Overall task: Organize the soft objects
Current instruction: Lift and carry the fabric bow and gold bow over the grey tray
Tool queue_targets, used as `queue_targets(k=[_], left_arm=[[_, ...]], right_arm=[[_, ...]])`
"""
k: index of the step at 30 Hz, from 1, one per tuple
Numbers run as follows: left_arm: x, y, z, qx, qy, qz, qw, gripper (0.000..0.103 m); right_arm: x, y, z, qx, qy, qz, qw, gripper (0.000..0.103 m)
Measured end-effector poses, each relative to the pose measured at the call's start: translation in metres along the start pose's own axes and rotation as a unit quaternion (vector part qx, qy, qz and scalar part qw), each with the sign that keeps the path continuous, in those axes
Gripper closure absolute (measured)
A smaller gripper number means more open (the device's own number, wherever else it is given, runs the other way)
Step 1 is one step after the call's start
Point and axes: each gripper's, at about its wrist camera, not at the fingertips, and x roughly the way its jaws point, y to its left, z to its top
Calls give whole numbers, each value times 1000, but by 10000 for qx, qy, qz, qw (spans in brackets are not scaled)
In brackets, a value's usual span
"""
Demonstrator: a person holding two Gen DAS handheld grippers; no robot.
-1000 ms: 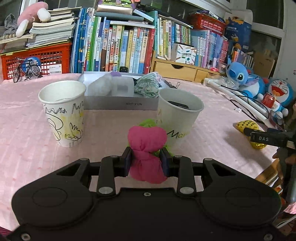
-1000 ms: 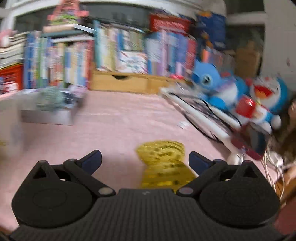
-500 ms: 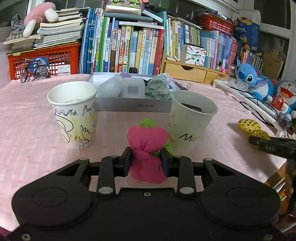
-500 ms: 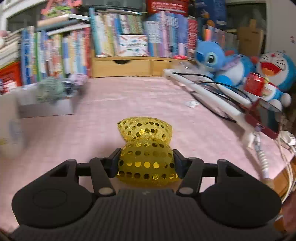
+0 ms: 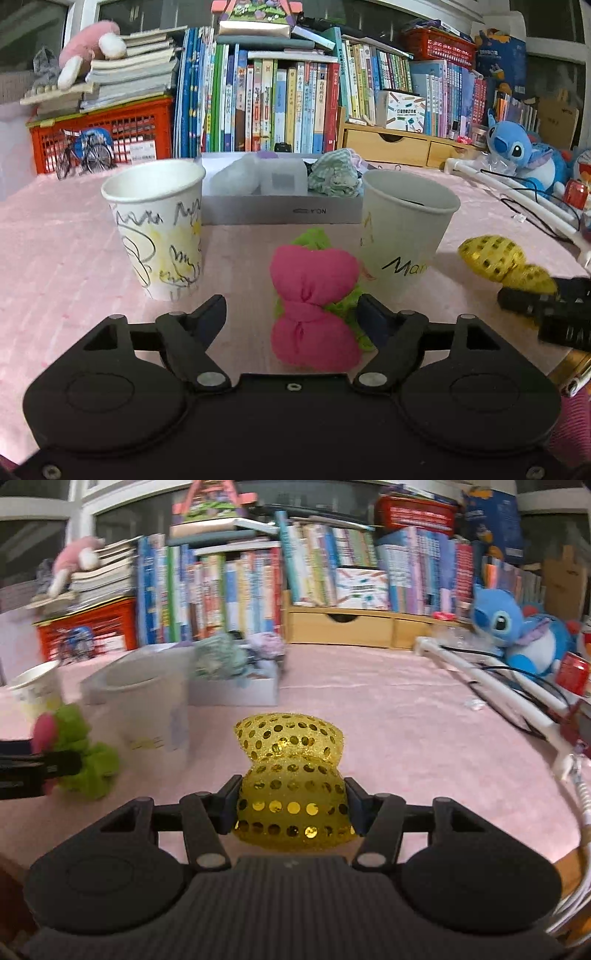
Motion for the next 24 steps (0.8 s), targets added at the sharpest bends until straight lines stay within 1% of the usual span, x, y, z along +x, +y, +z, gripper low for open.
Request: queue_targets(k=[5,9,12,15,18,19,20,24], left_arm=[[8,3,-2,-150,91,-74,9998,20],[13,2,-3,-243,199,-149,9994,20],[16,2,-3,-326,199,-239,9990,23],[18,2,-3,-412,204,-329,9984,28],[19,0,-2,-389,186,-362,9984,45],[19,-1,-2,-373,184,-374,9984,56],[18,-3,-2,-359,186,-360,9985,59],[12,-7,1,-206,177,-306,9992,62]], right_arm=[[-3,20,-6,-174,76,303,9994,42],[1,32,-11,-298,161,486,9982,42],[4,36,-11,-394,145,475,9980,42],[5,37,-10,-387,169,501,9978,42],[5,38,-11,-411,168,504,9977,42],[4,38,-11,-412,167,504,9977,42],[4,38,-11,-413,164,502,9978,42],[1,36,-10,-390,122,488,9980,42]])
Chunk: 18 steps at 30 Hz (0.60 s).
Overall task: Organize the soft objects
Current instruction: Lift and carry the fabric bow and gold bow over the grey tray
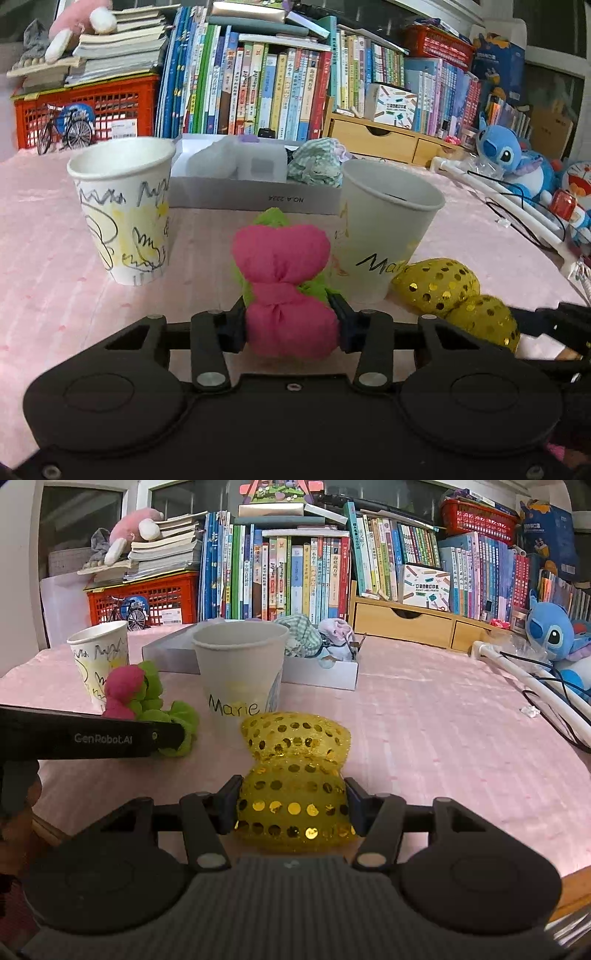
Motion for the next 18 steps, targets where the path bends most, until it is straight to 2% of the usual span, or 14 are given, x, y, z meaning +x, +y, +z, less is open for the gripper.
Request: queue_targets(k=[11,18], left_arm=[[-49,-2,29,275,-540,93,9981,62],[-63,-7,48,409,-720,132,9965,62]], right_arm=[[-31,-12,23,39,-520,-191,9985,42],[-42,-9,46,-118,-934,-163,9954,42]])
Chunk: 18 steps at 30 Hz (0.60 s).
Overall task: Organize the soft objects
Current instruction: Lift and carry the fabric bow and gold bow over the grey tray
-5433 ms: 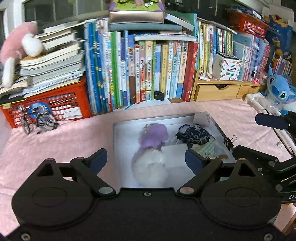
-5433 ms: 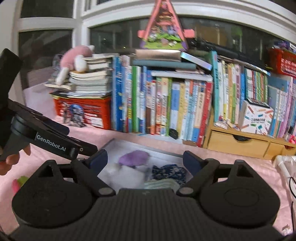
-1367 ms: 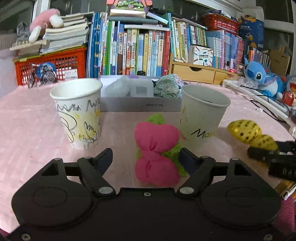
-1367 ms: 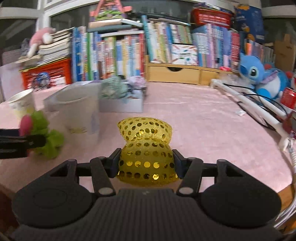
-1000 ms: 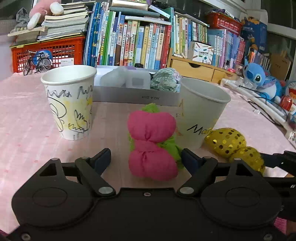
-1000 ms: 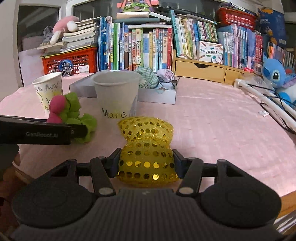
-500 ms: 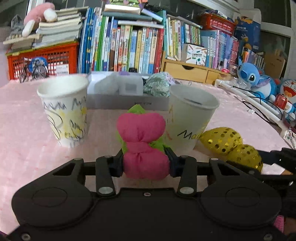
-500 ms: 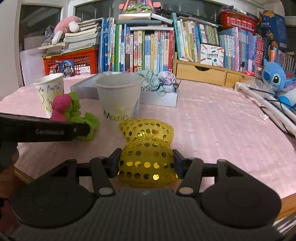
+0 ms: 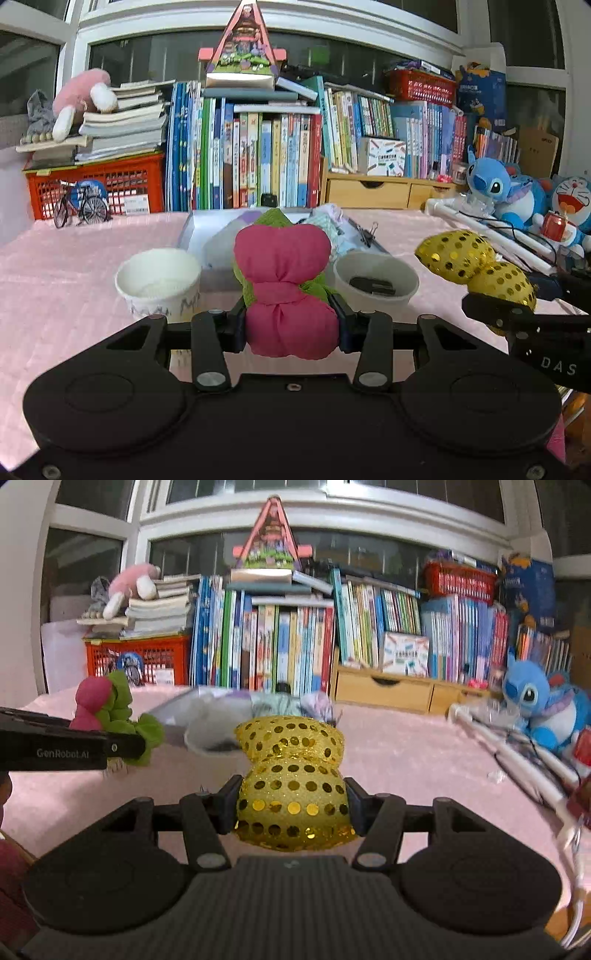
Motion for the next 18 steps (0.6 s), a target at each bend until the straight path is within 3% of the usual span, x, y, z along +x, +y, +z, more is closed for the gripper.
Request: queue_targets(k=[18], left_arm=[[13,10,50,298,-254,306,9988,62]], right_arm=[[32,12,42,-213,-293,310,9989,42]])
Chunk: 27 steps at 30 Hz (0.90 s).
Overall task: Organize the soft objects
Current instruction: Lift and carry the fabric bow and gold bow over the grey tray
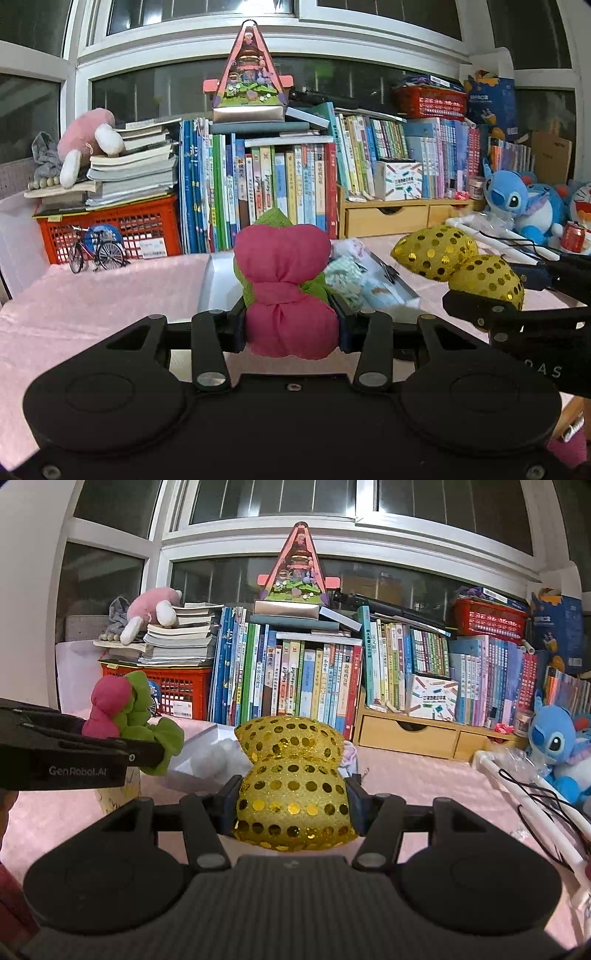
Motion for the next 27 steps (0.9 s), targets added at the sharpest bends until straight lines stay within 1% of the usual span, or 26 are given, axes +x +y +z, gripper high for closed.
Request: queue_targets(k=[8,12,21,27], left_arm=[[24,12,29,20,-26,60,10000,62],[35,18,44,73,-14,120,9999,62],[66,28,67,28,220,173,9996,62],[85,31,81,22,347,110,9993,62]], right_arm=[[24,0,20,-110,-8,72,9999,42],[37,-4,31,-26,21,122,9999,42],[63,-9,51,-79,90,97,9999,42],[84,-12,64,-59,192,138,9997,42]])
